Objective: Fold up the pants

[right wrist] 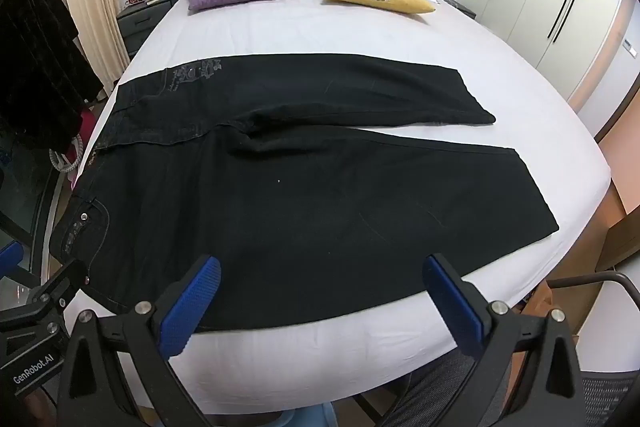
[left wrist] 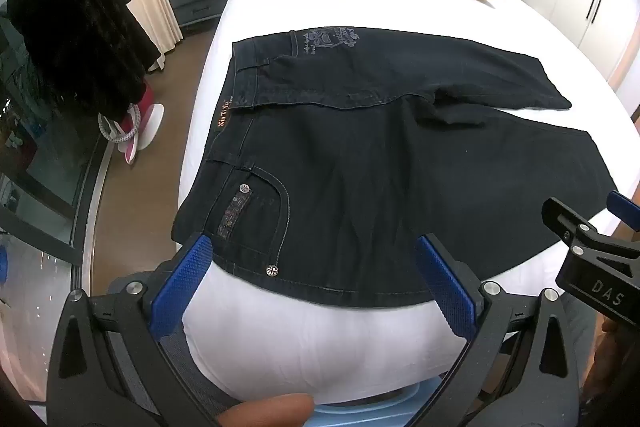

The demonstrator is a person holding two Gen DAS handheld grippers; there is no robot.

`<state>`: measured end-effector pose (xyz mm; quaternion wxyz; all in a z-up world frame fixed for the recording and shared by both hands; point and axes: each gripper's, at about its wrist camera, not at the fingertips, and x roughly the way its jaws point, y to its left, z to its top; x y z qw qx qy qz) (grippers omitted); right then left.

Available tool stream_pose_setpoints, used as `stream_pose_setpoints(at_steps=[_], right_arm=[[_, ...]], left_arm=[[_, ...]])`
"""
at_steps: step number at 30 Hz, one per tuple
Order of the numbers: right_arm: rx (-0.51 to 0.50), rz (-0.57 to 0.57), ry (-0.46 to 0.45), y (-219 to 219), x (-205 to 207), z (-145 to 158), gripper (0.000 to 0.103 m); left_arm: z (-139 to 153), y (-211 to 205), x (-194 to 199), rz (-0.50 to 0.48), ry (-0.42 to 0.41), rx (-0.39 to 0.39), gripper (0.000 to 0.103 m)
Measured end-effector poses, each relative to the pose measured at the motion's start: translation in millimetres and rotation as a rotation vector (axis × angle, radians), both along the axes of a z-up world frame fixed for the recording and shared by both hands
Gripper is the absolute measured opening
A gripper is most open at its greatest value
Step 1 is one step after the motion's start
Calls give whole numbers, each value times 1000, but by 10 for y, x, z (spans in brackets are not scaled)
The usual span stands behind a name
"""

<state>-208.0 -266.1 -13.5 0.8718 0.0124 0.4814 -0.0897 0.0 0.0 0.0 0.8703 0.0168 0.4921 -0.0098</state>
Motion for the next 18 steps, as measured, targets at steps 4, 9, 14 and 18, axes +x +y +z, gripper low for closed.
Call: stream_pose_setpoints(at_steps=[4,9,14,18], right_arm=[[-4,0,0,-8,-1,7,103],[-4,-1,0,-4,-6,19,103],[-2,0,2,87,-3,26,103],[2,5,4,102,-10,11,103]], left_arm=[[2,4,0,-1,-2,4,103],[8,8,0,-1,-4,9,103],[6,-16,-9,-1,-4,10,103],[9,-7,-5,0,-5,12,103]])
